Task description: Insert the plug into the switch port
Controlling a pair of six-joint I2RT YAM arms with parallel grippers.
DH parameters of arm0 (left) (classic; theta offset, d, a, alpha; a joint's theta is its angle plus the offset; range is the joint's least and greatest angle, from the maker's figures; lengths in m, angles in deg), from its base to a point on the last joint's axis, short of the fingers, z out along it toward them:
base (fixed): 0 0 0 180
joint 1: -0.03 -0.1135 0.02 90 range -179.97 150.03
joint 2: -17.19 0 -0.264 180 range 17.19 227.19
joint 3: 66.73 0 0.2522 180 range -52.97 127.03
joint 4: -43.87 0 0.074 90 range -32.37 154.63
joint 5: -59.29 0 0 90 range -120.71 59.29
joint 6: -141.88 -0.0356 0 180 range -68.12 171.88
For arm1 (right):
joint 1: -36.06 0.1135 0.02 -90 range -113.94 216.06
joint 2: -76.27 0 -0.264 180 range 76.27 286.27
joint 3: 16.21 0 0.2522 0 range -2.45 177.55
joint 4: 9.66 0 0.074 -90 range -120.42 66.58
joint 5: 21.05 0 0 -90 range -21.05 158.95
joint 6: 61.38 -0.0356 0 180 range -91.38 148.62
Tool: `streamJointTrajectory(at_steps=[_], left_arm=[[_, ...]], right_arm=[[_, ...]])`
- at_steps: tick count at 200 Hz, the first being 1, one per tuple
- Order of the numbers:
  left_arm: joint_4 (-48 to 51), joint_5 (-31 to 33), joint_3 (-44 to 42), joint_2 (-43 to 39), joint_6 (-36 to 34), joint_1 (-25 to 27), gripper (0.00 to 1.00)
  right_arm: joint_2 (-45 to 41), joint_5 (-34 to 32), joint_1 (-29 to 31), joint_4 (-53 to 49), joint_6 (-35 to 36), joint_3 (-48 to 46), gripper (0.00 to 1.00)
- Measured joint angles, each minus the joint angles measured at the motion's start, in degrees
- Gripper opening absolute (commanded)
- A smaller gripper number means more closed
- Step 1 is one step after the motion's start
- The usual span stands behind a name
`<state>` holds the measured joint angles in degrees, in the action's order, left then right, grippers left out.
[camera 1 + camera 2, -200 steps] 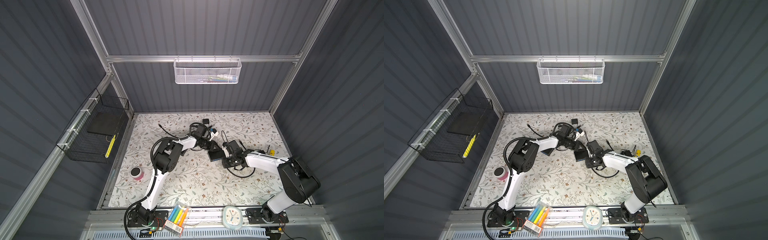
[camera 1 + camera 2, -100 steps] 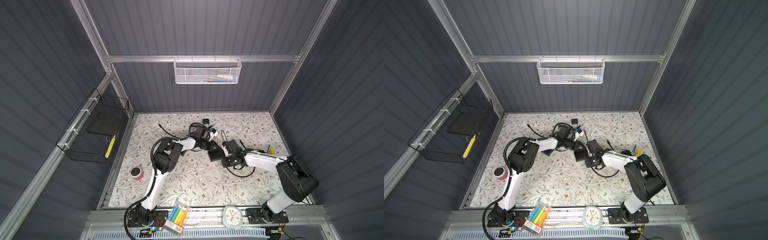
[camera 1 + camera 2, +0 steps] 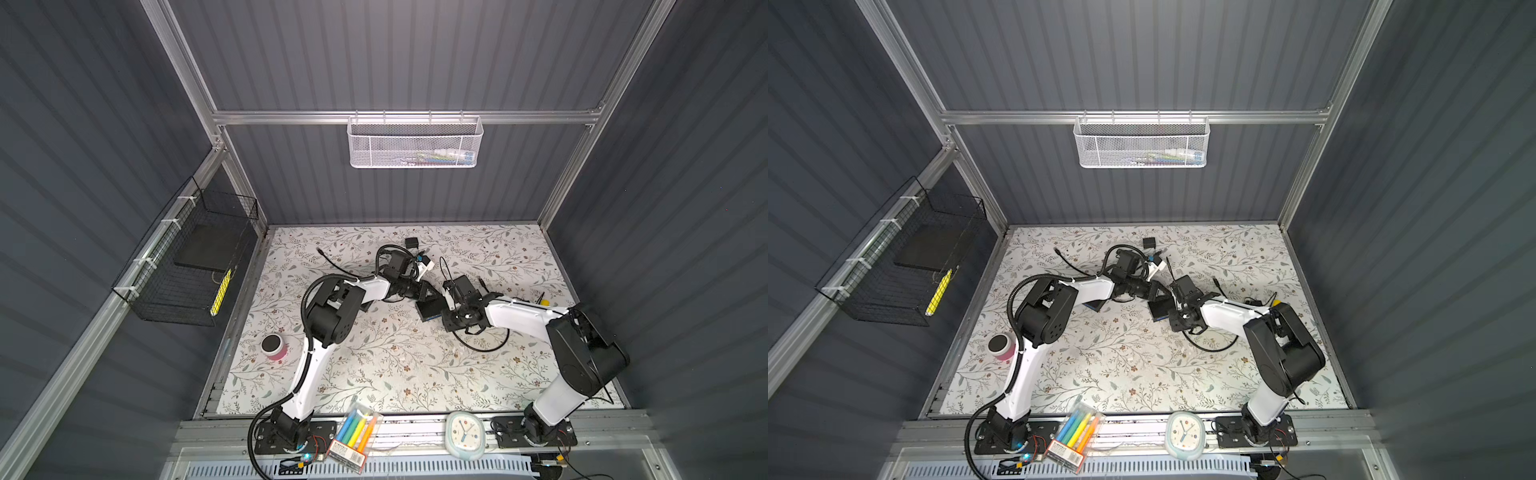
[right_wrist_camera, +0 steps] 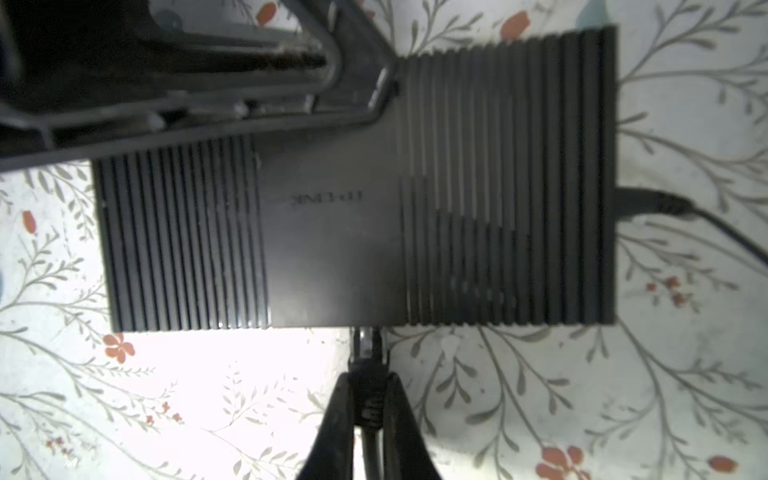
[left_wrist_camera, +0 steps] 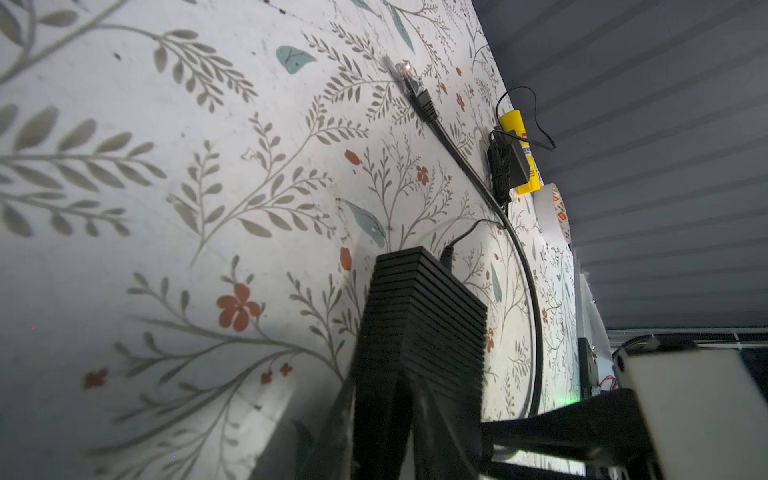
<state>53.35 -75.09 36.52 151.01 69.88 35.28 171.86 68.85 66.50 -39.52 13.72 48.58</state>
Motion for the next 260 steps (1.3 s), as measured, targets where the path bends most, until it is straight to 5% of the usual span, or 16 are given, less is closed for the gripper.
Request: streamJointTrajectory(at_steps=[260], left_arm=[[-6.7,0.2,-2.1,0.0,0.9,0.0,0.17]], right_arm=[[5.0,5.0,-3.7,-9.6,9.9,8.5,0.00]])
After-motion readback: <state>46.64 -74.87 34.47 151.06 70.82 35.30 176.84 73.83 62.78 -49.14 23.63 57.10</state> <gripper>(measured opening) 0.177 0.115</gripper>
